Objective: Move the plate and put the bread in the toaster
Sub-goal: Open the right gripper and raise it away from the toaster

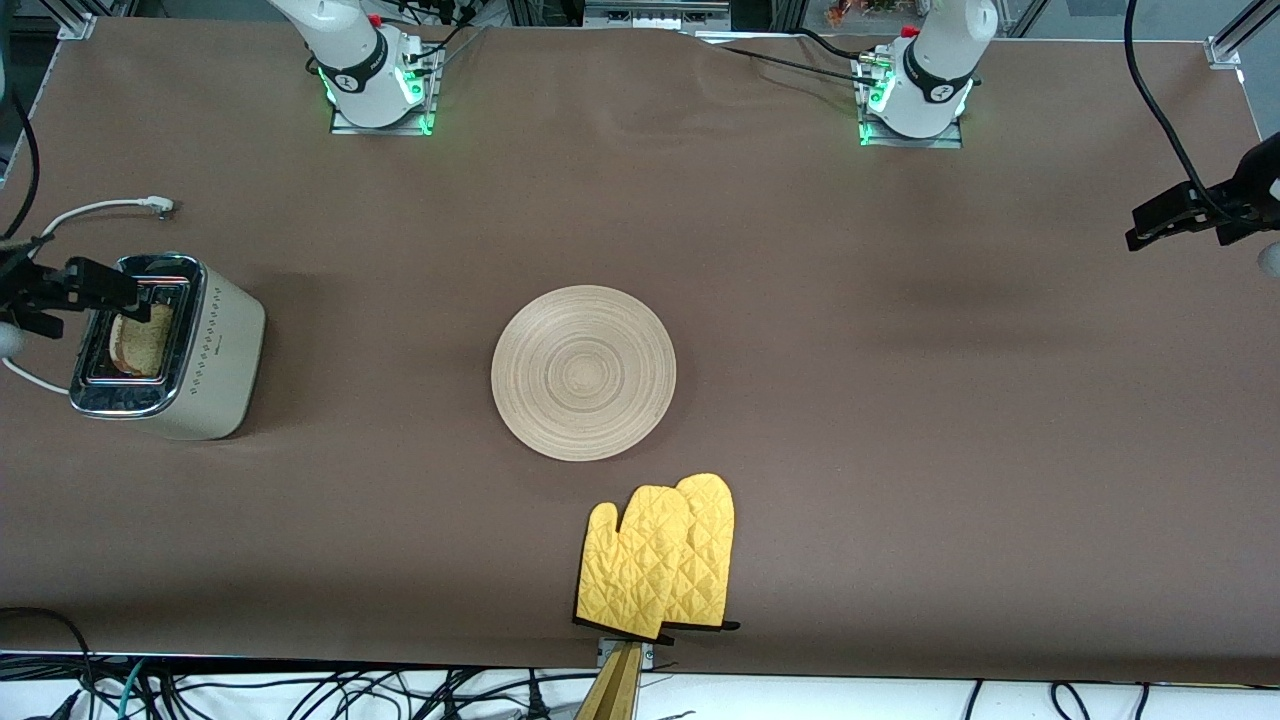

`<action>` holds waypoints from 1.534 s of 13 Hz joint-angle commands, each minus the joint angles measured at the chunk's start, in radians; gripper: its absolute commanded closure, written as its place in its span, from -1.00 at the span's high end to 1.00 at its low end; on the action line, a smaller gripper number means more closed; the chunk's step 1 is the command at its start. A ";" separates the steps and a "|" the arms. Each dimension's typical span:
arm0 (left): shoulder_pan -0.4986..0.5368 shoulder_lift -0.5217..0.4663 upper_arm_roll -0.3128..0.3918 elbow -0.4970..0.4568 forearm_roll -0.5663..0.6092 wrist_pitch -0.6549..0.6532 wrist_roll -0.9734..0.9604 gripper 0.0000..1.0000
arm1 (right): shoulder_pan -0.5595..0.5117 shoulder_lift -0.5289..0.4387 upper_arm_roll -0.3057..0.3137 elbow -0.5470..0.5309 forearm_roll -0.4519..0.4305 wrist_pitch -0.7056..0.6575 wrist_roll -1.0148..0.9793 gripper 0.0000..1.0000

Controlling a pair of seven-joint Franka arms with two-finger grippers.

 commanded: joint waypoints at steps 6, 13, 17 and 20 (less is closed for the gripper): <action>-0.002 0.010 -0.002 0.033 0.043 -0.020 0.001 1.00 | -0.037 -0.181 0.089 -0.191 -0.033 0.023 0.073 1.00; -0.002 0.012 -0.002 0.033 0.043 -0.020 -0.001 1.00 | -0.055 -0.222 0.127 -0.246 -0.033 0.015 0.143 1.00; -0.002 0.010 -0.002 0.034 0.043 -0.020 -0.004 1.00 | -0.055 -0.210 0.130 -0.246 -0.033 -0.006 0.142 1.00; -0.002 0.012 -0.002 0.033 0.041 -0.019 -0.012 1.00 | -0.051 -0.192 0.129 -0.229 -0.033 -0.015 0.137 1.00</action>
